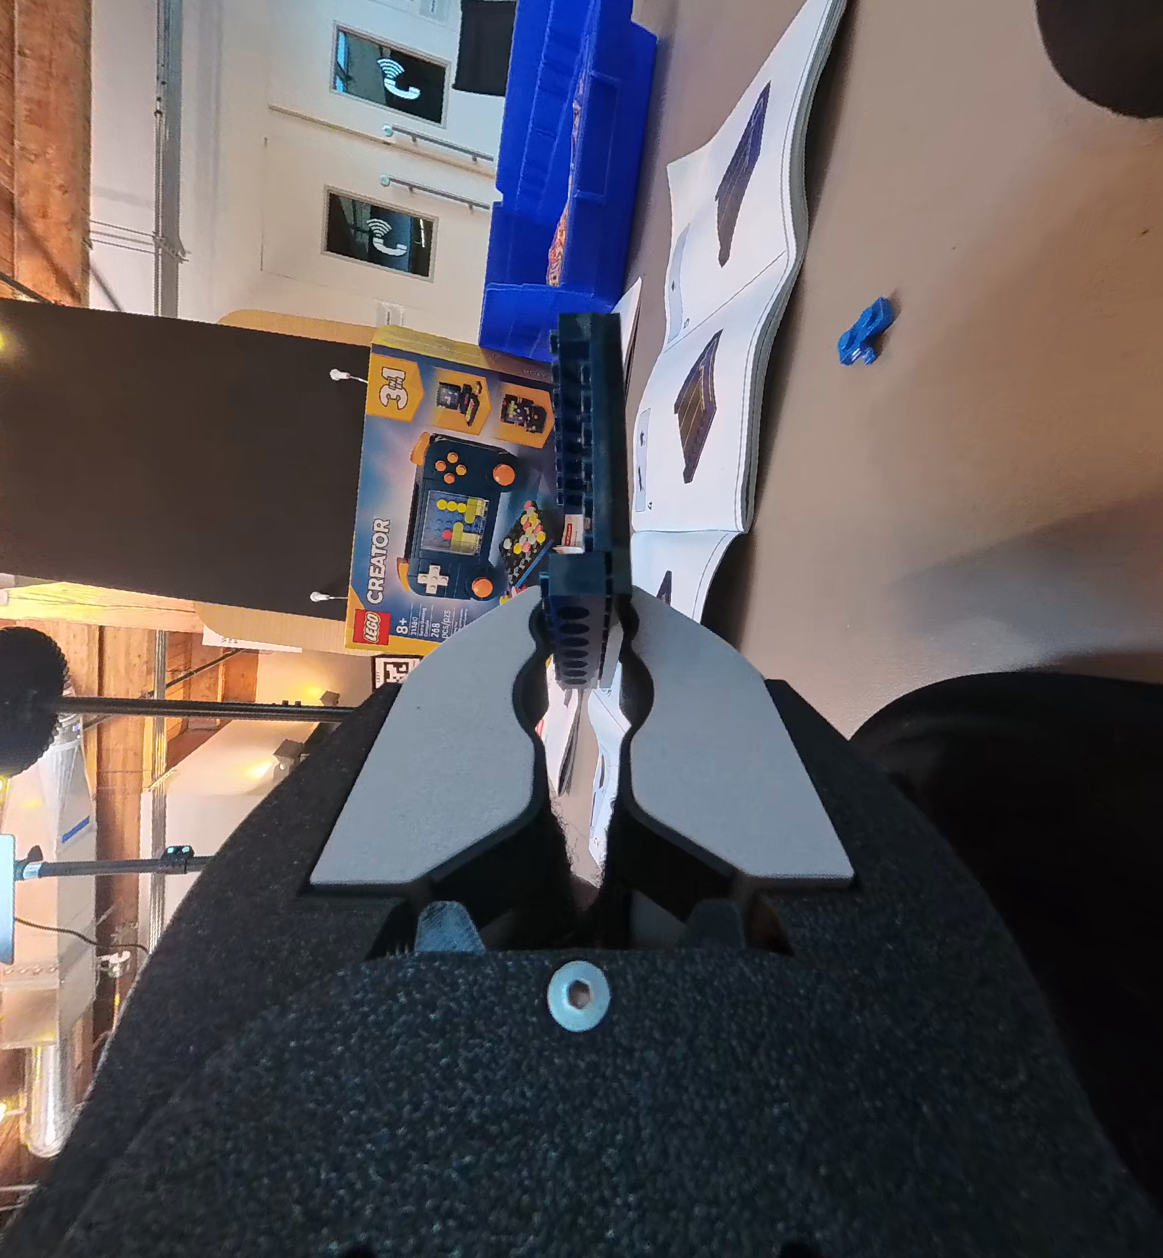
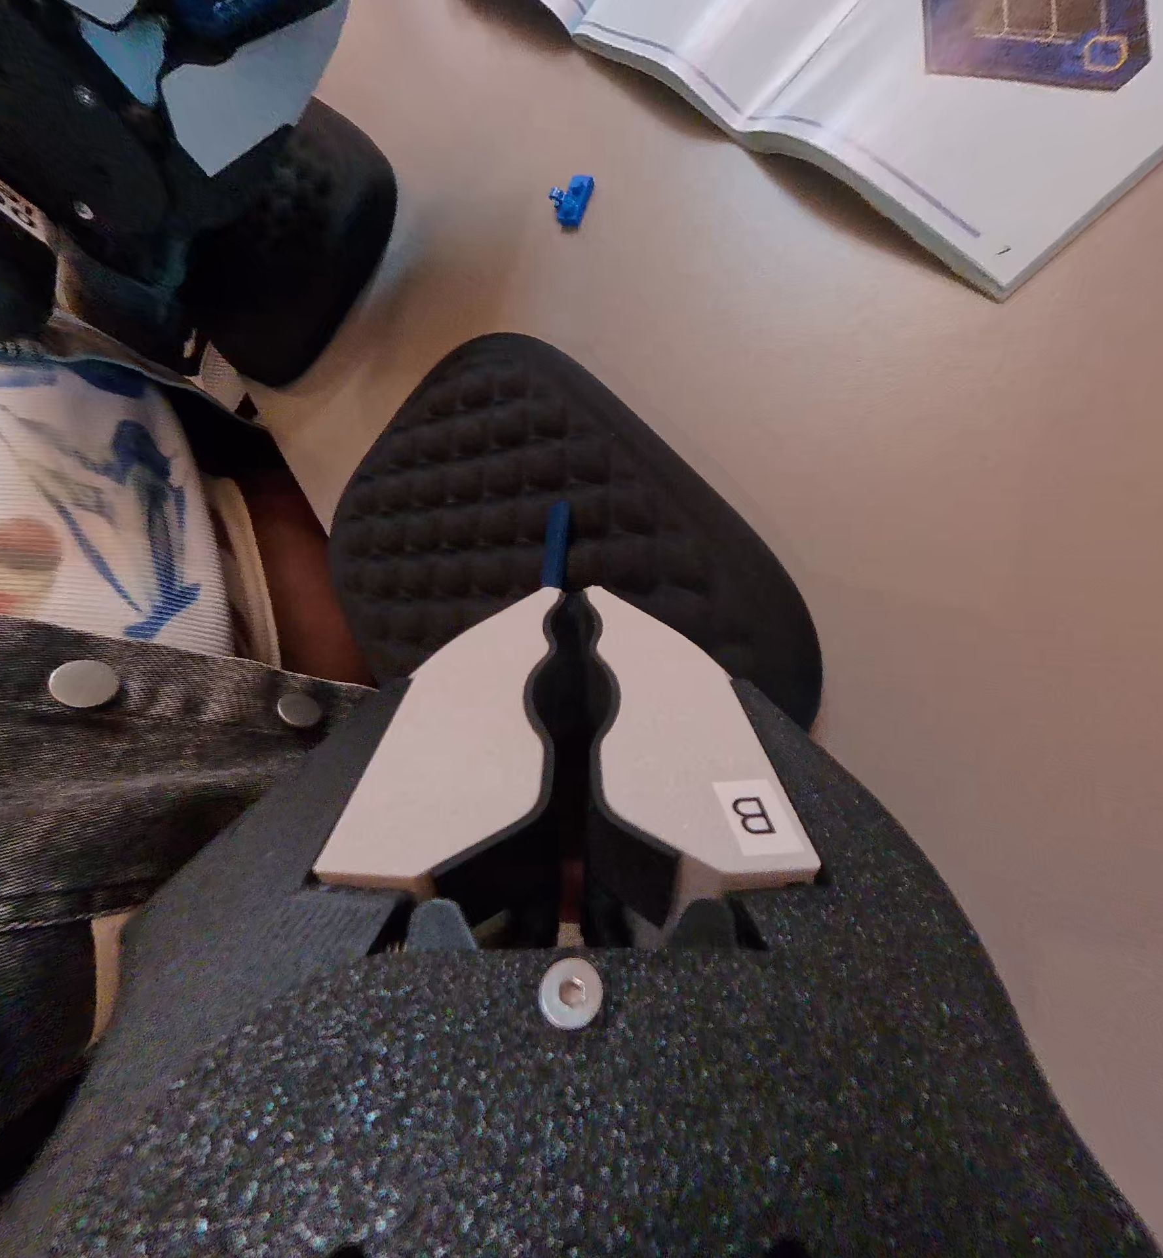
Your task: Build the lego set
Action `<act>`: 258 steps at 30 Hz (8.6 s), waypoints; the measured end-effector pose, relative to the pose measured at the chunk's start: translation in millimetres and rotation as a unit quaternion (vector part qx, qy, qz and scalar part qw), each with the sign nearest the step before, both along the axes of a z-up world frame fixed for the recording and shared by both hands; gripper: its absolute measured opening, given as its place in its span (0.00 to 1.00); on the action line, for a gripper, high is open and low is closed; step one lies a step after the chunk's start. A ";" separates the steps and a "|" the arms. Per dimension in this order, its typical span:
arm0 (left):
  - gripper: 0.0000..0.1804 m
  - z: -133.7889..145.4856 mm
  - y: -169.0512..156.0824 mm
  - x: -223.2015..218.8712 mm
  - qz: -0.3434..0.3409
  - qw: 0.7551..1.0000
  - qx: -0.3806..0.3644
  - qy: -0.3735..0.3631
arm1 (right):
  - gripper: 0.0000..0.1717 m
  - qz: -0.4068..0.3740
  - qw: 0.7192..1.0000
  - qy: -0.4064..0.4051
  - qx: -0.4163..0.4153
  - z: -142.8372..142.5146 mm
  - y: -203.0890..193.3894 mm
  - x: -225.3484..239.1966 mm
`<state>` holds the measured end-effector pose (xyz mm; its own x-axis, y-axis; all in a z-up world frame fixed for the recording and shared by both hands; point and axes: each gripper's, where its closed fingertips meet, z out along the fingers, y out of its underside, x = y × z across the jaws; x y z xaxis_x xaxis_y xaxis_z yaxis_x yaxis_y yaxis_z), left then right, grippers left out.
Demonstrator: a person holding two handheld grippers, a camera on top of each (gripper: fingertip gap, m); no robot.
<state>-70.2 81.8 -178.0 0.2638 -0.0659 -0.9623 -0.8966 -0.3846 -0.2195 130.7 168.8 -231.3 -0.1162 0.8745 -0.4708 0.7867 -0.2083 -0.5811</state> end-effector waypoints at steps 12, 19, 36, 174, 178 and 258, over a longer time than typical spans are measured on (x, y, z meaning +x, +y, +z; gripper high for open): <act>0.09 -5.8 4.7 3.0 -0.004 1.000 -0.008 0.016 | 0.06 -0.020 0.919 0.100 0.381 18.4 2.2 -13.4; 0.09 -5.4 6.0 4.7 -0.006 1.000 -0.008 0.017 | 0.07 -0.056 0.927 0.081 0.362 5.5 -7.2 0.3; 0.09 -7.5 6.3 5.0 -0.020 0.999 -0.017 0.024 | 0.08 -0.020 0.913 0.056 0.404 -2.1 -3.9 -4.4; 0.09 -15.5 70.6 103.4 -0.298 0.947 0.011 0.119 | 0.05 0.314 0.903 0.135 0.262 36.9 -52.7 -61.3; 0.09 -15.7 70.3 103.7 -0.300 0.946 0.011 0.121 | 0.05 0.318 0.900 0.140 0.265 36.7 -53.5 -61.9; 0.09 81.8 91.9 68.3 -0.204 0.971 0.034 0.123 | 0.06 0.194 0.553 0.372 0.720 136.9 -44.9 -107.2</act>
<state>-1.9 173.7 -96.2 -0.0082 -0.0501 -0.9987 -0.9997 0.0223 0.0070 23.5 123.9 -94.4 -0.1205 0.1220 0.9852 0.0422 0.9922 -0.1177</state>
